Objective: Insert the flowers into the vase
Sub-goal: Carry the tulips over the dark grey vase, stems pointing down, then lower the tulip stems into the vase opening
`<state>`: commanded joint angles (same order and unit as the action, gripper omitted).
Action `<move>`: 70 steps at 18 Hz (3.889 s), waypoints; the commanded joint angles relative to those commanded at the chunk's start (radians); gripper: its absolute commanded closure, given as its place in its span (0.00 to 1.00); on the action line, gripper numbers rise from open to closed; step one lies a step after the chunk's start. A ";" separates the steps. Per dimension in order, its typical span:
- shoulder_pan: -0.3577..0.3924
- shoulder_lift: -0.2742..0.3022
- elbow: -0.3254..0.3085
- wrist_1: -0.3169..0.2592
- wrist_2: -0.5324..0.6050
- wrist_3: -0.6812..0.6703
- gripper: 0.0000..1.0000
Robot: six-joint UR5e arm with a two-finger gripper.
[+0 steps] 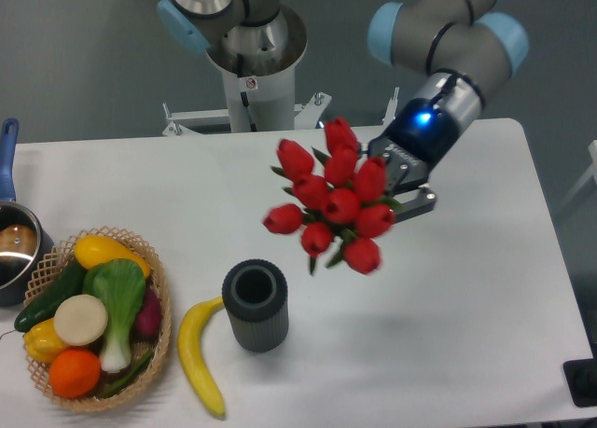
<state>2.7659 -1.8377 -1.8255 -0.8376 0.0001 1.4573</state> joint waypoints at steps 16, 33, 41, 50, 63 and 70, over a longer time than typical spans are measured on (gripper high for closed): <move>-0.129 -0.046 0.000 0.000 -0.123 0.058 0.73; -0.127 -0.164 -0.032 -0.002 -0.118 0.112 0.73; -0.106 -0.219 -0.041 0.000 -0.112 0.184 0.72; -0.091 -0.244 -0.057 0.002 -0.094 0.222 0.72; -0.098 -0.261 -0.071 0.005 -0.091 0.244 0.72; -0.100 -0.273 -0.064 0.005 -0.057 0.244 0.63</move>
<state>2.6661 -2.1107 -1.8899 -0.8330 -0.0568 1.7012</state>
